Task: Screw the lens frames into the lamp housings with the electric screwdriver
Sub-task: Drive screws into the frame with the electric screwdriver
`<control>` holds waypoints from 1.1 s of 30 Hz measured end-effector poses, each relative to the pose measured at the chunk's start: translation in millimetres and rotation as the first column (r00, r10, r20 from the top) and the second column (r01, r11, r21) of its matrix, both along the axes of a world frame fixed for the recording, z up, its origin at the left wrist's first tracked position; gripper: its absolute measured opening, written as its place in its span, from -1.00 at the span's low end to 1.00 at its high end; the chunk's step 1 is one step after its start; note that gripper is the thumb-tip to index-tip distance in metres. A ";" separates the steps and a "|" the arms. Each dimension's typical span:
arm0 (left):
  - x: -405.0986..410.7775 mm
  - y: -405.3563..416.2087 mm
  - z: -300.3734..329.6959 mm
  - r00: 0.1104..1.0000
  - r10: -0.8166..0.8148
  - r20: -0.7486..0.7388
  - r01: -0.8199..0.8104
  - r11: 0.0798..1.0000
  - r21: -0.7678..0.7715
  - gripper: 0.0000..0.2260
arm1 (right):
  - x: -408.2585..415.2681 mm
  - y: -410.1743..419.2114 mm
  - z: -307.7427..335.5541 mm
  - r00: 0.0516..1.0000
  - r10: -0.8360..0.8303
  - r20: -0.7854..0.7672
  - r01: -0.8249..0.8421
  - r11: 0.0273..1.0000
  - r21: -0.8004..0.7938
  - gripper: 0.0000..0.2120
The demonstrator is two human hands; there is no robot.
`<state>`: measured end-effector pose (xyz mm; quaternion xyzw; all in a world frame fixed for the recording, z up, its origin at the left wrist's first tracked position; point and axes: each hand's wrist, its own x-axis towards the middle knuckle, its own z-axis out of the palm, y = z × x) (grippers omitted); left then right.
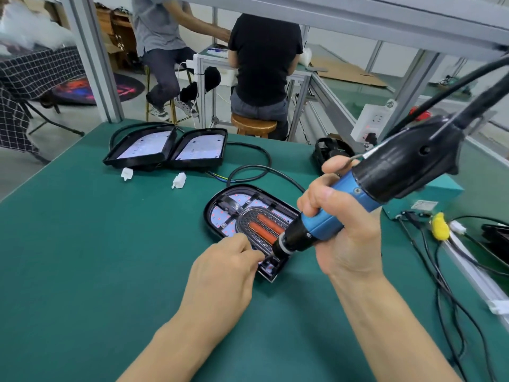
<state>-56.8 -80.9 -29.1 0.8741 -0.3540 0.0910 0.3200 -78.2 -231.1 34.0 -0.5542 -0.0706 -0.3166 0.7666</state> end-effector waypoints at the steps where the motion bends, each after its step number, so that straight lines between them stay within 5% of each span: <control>1: 0.3 -1.3 -0.2 1.000 0.010 -0.007 -0.010 1.000 0.016 -0.86 | 0.7 1.0 1.1 1.000 0.006 0.004 -0.006 1.000 -0.015 -0.74; 12: 5.2 -2.8 -0.2 0.998 0.030 -0.058 -0.027 0.998 0.055 -0.78 | 3.3 3.4 4.2 0.998 0.060 -0.004 -0.060 0.995 -0.083 -0.67; 18: 13.8 -12.0 13.8 0.998 0.028 -0.062 -0.021 0.994 0.107 -0.83 | 1.2 -8.1 12.7 0.999 0.048 -0.025 -0.046 0.996 0.075 -0.84; 22: 12.0 -32.2 28.7 1.000 -0.010 0.027 0.009 0.998 0.057 -0.87 | -6.8 -31.6 22.1 0.993 -0.092 -0.071 0.097 0.993 0.073 -0.81; 26: 6.0 -75.5 34.6 0.996 -0.026 0.082 0.011 0.984 0.179 -0.89 | -17.7 -67.0 31.4 0.967 -0.214 -0.136 0.223 0.973 0.054 -0.86; 29: 0.5 -108.1 42.5 0.989 -0.070 0.131 0.033 0.963 0.268 -0.80 | -25.1 -104.4 34.7 0.911 -0.295 -0.288 0.310 0.951 0.008 -0.80; 33: -7.6 -148.1 37.0 0.968 -0.120 0.220 0.032 0.929 0.368 -0.59 | -23.0 -146.9 17.5 0.687 -0.384 -0.617 0.286 0.923 -0.256 -0.72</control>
